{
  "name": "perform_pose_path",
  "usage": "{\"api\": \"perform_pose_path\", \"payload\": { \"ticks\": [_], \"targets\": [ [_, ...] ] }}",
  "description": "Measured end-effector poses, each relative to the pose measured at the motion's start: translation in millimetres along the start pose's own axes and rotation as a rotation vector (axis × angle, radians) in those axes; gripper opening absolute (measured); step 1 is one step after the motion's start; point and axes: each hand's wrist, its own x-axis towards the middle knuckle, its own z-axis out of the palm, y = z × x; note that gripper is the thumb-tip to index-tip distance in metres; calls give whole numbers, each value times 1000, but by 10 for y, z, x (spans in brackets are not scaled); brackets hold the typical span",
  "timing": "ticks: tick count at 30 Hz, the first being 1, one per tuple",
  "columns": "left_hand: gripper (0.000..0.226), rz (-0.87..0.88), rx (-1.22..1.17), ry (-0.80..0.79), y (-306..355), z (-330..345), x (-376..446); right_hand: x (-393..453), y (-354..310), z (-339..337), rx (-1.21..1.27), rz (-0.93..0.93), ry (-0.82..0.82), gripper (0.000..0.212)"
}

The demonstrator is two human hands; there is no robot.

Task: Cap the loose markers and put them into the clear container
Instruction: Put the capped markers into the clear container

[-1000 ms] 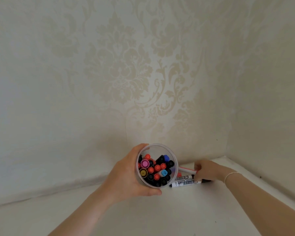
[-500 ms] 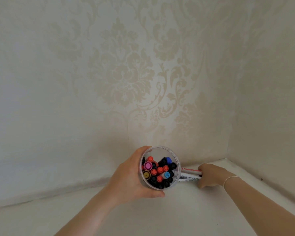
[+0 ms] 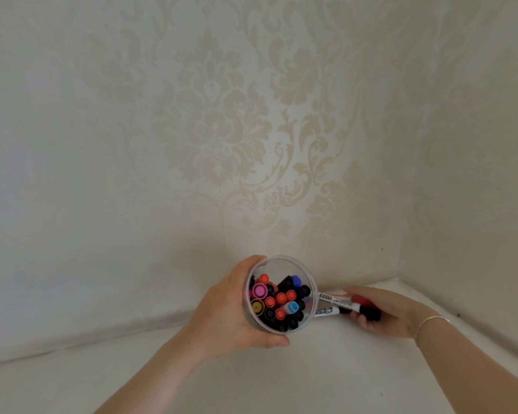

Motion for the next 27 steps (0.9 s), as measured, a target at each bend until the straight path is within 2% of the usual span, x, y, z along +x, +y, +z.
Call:
{"api": "perform_pose_path", "payload": {
  "ticks": [2,6,10,12,14,18,22,27],
  "targets": [
    [116,-1,7,2,2,0,0,34,29,55,98,-46,80,15],
    [115,-3,10,-3,0,-4,1,15,49,219,32,-197,229,9],
    [114,3,4,0,2,-1,4,-260,-298,343,-30,-373,207,2],
    [113,6,-3,4,6,1,4,-464,-560,382,-19,-507,197,9],
    [112,7,-5,2,17,0,5,-711,-790,434,67,-637,127,13],
    [111,5,-3,3,32,-8,0,-1152,-972,636,179,-842,-119,21],
    [110,1,8,11,43,-14,-16,-1369,-901,814,26,-923,-267,10],
    [107,-6,3,16,46,-29,-30,-1473,-819,862,-261,-1005,-276,13]
  ]
}}
